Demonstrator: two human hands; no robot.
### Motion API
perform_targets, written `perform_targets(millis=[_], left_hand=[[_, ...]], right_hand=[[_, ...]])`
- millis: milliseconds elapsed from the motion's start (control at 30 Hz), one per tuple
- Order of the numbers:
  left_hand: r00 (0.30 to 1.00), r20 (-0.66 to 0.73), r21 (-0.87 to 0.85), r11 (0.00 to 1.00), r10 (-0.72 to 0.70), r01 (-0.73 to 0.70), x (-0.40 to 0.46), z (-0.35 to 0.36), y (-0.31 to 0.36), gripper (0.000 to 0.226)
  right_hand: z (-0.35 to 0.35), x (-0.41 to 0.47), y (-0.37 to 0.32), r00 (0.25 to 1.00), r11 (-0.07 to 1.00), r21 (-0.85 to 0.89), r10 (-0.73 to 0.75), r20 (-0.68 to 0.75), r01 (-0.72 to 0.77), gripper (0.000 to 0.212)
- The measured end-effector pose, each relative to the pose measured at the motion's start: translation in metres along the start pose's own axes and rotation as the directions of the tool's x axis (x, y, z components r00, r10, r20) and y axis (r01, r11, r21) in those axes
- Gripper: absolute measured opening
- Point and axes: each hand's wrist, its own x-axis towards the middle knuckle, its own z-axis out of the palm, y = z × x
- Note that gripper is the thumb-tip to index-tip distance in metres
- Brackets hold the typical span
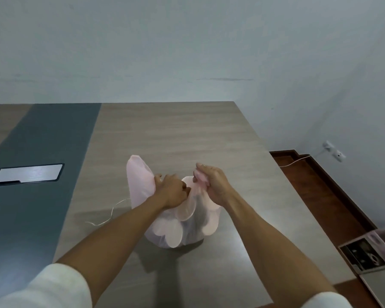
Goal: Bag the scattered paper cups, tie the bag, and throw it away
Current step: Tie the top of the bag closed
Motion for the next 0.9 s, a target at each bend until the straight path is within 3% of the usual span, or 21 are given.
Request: perform_targets(millis=[67, 100, 167, 200, 233, 333, 400, 433, 467, 500, 533, 567, 600, 700, 767, 800, 900], left_hand=[[0.998, -0.024, 0.065, 0.997, 0.054, -0.053, -0.003, 0.000, -0.004, 0.047], [0.995, -0.031, 0.115, 0.990, 0.091, -0.087, -0.006, -0.001, -0.008, 0.050], [0.984, -0.068, 0.226, 0.963, 0.164, -0.145, -0.014, -0.007, -0.020, 0.056], [0.974, -0.098, 0.278, 0.945, 0.203, -0.169, -0.019, -0.012, -0.029, 0.059], [0.964, -0.123, 0.329, 0.926, 0.235, -0.184, -0.023, -0.018, -0.040, 0.061], [0.954, -0.207, 0.420, 0.901, 0.216, -0.113, -0.032, -0.039, -0.079, 0.076], [0.952, -0.304, 0.267, 0.962, 0.021, 0.064, -0.036, -0.050, -0.097, 0.101], [0.937, -0.319, 0.040, 0.986, -0.143, 0.164, -0.038, -0.054, -0.102, 0.116], [0.914, -0.260, -0.275, 0.931, -0.311, 0.239, -0.039, -0.058, -0.103, 0.131], [0.899, -0.135, -0.570, 0.775, -0.417, 0.273, -0.040, -0.059, -0.104, 0.138], [0.895, -0.016, -0.742, 0.605, -0.446, 0.289, -0.040, -0.057, -0.103, 0.138], [0.895, 0.071, -0.816, 0.491, -0.440, 0.306, -0.040, -0.053, -0.102, 0.130], [0.902, 0.119, -0.843, 0.438, -0.414, 0.312, -0.038, -0.048, -0.100, 0.111], [0.850, 0.090, -0.851, 0.403, -0.519, 0.336, -0.031, -0.026, -0.090, 0.061], [0.814, 0.023, -0.826, 0.447, -0.581, 0.343, -0.029, -0.022, -0.080, 0.046], [0.827, -0.031, -0.799, 0.511, -0.562, 0.317, -0.028, -0.024, -0.075, 0.040], [0.949, -0.088, -0.787, 0.606, -0.303, 0.120, -0.030, -0.033, -0.058, 0.030]], right_hand=[[0.006, 0.006, 0.007, 0.995, 0.947, -0.319, -0.072, -0.072, 0.045, 0.020], [0.007, 0.010, 0.013, 0.990, 0.820, -0.572, -0.107, -0.093, 0.035, 0.012], [0.006, 0.018, 0.027, 0.991, 0.405, -0.914, -0.113, -0.078, -0.025, 0.042], [0.007, 0.021, 0.030, 0.992, 0.291, -0.956, -0.100, -0.074, -0.042, 0.060], [0.007, 0.023, 0.033, 0.993, 0.243, -0.969, -0.096, -0.074, -0.048, 0.072], [0.009, 0.030, 0.035, 0.989, 0.194, -0.978, -0.114, -0.093, -0.070, 0.078], [0.011, 0.033, 0.034, 0.985, 0.169, -0.981, -0.130, -0.116, -0.093, 0.077], [0.013, 0.035, 0.034, 0.984, 0.170, -0.981, -0.134, -0.117, -0.093, 0.076], [0.015, 0.035, 0.033, 0.985, 0.176, -0.981, -0.131, -0.109, -0.085, 0.077], [0.017, 0.036, 0.033, 0.987, 0.186, -0.979, -0.122, -0.103, -0.079, 0.077], [0.017, 0.037, 0.033, 0.988, 0.201, -0.976, -0.118, -0.104, -0.079, 0.076], [0.016, 0.037, 0.033, 0.987, 0.218, -0.973, -0.117, -0.106, -0.079, 0.074], [0.015, 0.038, 0.033, 0.988, 0.233, -0.970, -0.117, -0.104, -0.075, 0.071], [0.012, 0.040, 0.033, 0.990, 0.306, -0.951, -0.117, -0.073, -0.034, 0.059], [0.011, 0.041, 0.034, 0.987, 0.372, -0.927, -0.126, -0.097, -0.044, 0.050], [0.011, 0.041, 0.033, 0.982, 0.386, -0.920, -0.137, -0.127, -0.066, 0.046], [0.013, 0.038, 0.034, 0.963, 0.333, -0.934, -0.179, -0.200, -0.132, 0.039]])
